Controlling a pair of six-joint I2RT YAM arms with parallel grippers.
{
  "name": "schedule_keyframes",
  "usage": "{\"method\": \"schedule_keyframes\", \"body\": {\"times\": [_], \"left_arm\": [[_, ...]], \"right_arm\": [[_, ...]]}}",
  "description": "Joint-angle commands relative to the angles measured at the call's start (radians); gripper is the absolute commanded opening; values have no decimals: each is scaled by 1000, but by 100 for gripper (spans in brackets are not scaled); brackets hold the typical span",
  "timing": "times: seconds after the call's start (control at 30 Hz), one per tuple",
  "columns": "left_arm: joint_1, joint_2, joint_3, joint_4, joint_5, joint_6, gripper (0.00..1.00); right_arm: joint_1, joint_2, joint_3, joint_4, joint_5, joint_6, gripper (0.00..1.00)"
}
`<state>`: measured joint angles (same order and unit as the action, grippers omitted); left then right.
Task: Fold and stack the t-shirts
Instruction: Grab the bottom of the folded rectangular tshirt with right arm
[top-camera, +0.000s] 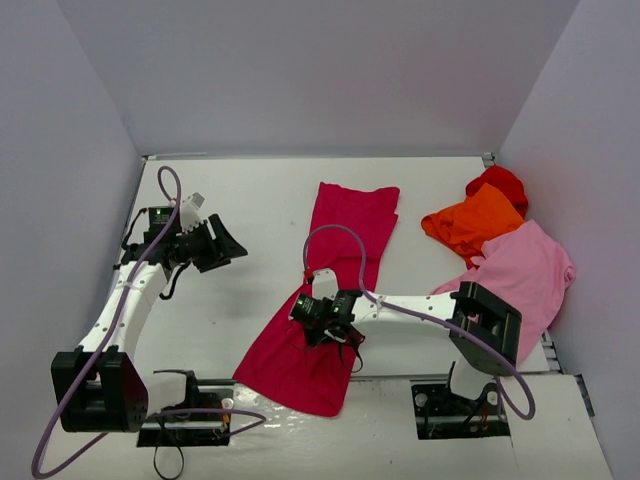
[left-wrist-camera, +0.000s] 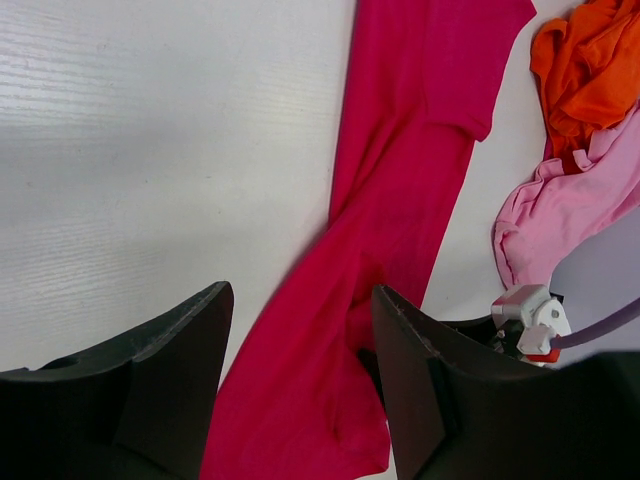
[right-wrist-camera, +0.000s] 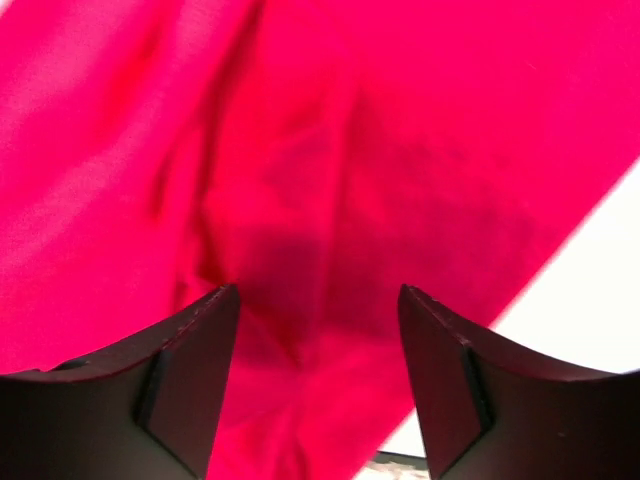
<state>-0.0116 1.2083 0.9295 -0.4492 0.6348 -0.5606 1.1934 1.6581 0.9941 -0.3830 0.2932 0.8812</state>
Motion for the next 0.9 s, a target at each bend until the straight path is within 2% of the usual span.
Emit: {"method": "schedule_keyframes", "body": {"times": [0.0, 0.33, 0.43, 0.7, 0.8, 0.83, 0.87], "left_arm": [[5, -27, 66, 11, -1, 10, 54], [6, -23, 62, 12, 3, 13, 54], [6, -24, 60, 10, 5, 12, 54], [5, -27, 59, 7, 7, 13, 54], [5, -24, 60, 10, 8, 12, 54], [5, -25, 59, 10, 7, 10, 54], [5, -26, 58, 12, 6, 9, 54]], "right_arm": [[9, -38, 58, 17, -12, -30, 59], [19, -89, 20, 15, -77, 4, 46], [27, -98, 4, 15, -91, 21, 36], [73, -83, -30, 12, -125, 51, 38], [88, -78, -35, 12, -126, 58, 35], [90, -77, -34, 12, -126, 59, 32], [92, -76, -31, 12, -124, 58, 23]]}}
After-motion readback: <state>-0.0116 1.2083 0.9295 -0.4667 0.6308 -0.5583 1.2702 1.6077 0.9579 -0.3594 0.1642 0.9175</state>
